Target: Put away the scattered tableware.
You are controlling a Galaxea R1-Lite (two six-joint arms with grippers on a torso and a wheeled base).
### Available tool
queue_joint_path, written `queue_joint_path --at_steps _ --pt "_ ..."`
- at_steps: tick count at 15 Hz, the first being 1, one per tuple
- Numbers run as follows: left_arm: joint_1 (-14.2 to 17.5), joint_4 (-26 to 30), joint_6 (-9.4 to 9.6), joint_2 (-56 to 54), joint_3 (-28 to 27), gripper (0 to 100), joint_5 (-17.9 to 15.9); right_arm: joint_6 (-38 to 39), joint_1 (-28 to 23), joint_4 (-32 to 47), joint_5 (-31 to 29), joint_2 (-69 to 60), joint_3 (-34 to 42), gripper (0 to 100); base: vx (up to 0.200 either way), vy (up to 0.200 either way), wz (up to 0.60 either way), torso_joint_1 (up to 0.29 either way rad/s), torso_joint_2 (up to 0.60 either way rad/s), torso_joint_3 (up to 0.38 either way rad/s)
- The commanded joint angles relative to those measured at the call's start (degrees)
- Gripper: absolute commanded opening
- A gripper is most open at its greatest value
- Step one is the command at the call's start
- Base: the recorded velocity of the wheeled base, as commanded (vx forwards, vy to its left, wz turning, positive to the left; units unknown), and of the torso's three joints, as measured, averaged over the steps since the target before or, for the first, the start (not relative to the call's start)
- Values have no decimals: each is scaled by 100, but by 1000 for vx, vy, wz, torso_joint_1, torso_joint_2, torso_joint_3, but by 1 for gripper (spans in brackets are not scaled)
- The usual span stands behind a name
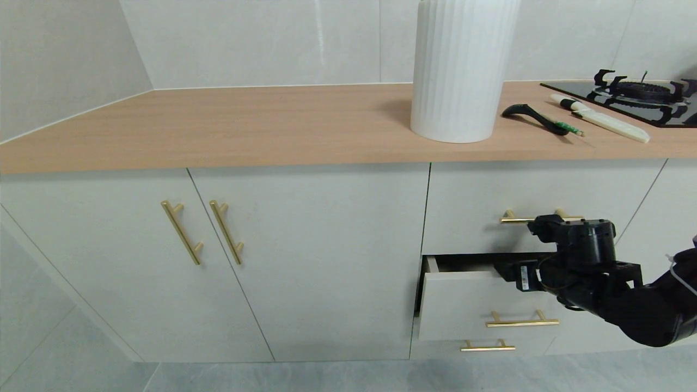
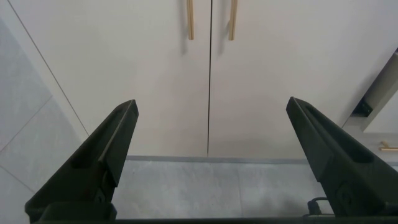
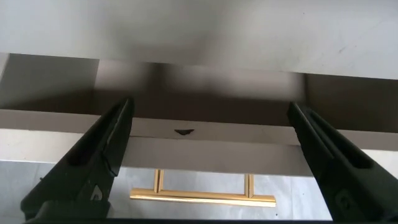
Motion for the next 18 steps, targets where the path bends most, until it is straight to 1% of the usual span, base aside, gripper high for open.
queue_joint_path --at_steps 1,5,9,11,14,18 --pt "1 -2 -3 9 0 100 1 -5 2 28 1 11 18 100 0 0 0 0 0 0" --pt "1 -2 -3 9 0 100 1 -31 11 37 1 -226 352 100 0 0 0 0 0 0" --pt "1 -2 -3 9 0 100 1 -14 230 37 1 -674 932 100 0 0 0 0 0 0" --pt "1 -2 -3 9 0 100 1 -14 327 28 -8 -1044 1521 100 0 0 0 0 0 0" --pt "1 -2 -3 9 0 100 1 -14 362 46 1 -1606 2128 100 0 0 0 0 0 0" --pt "1 -2 -3 9 0 100 1 -23 643 72 -8 -2353 2936 100 0 0 0 0 0 0"
